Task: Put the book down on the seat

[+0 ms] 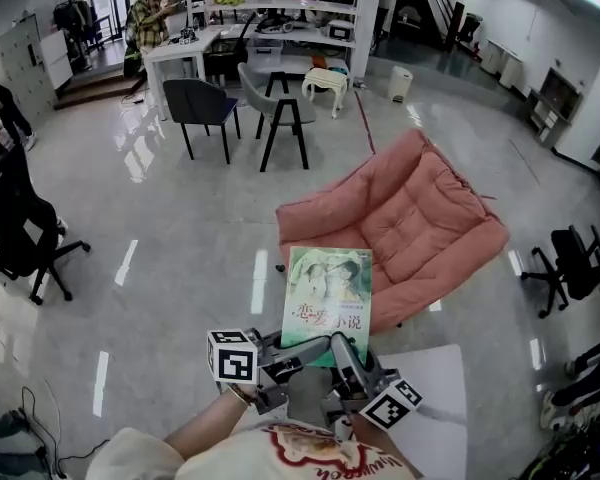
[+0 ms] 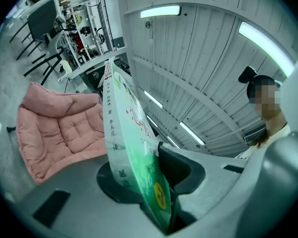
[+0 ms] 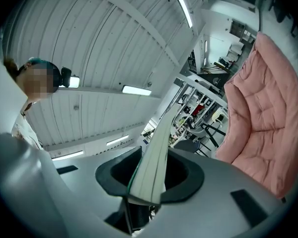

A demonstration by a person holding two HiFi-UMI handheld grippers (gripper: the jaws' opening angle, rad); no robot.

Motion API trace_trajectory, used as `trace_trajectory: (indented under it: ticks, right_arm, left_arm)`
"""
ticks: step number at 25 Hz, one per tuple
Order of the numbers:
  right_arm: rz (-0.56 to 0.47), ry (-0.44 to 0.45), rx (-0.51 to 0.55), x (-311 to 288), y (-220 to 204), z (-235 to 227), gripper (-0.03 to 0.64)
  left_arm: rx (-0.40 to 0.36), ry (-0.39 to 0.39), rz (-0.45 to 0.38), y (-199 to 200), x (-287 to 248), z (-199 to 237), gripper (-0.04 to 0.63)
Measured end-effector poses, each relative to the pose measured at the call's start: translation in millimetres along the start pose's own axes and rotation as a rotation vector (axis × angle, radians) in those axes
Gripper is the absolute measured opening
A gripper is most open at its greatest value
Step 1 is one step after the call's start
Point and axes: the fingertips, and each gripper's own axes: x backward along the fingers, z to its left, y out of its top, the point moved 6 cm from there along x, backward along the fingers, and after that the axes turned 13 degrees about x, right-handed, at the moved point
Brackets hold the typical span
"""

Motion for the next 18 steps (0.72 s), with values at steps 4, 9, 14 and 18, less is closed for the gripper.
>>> trace_trajectory:
  ticks: [4,9,14,18]
  right_arm:
    - [-0.011,-0.02,0.004,-36.0,10.0,-33.8,0.103]
    - [-0.037,-0.055,0.007,-91.5,24.5,-72.6,0.103]
    - [-0.07,-0.082,0.006,-128.9,28.5,-109.7,0.103]
    - [-0.08,-0.112,0.005,-152.1,38.4,-137.7,0.103]
  left_arm:
    - [0.008,-0.008,0.026,43.1,-18.6,25.4,0.101]
    - [0.01,-0.015,0.065,109.1,-38.5,52.9,0.101]
    - [0.0,-0.017,0.113,154.1,-56.2,83.7,0.101]
    - [0.017,-0.023,0.139,185.3,-75.6,102.2,0.101]
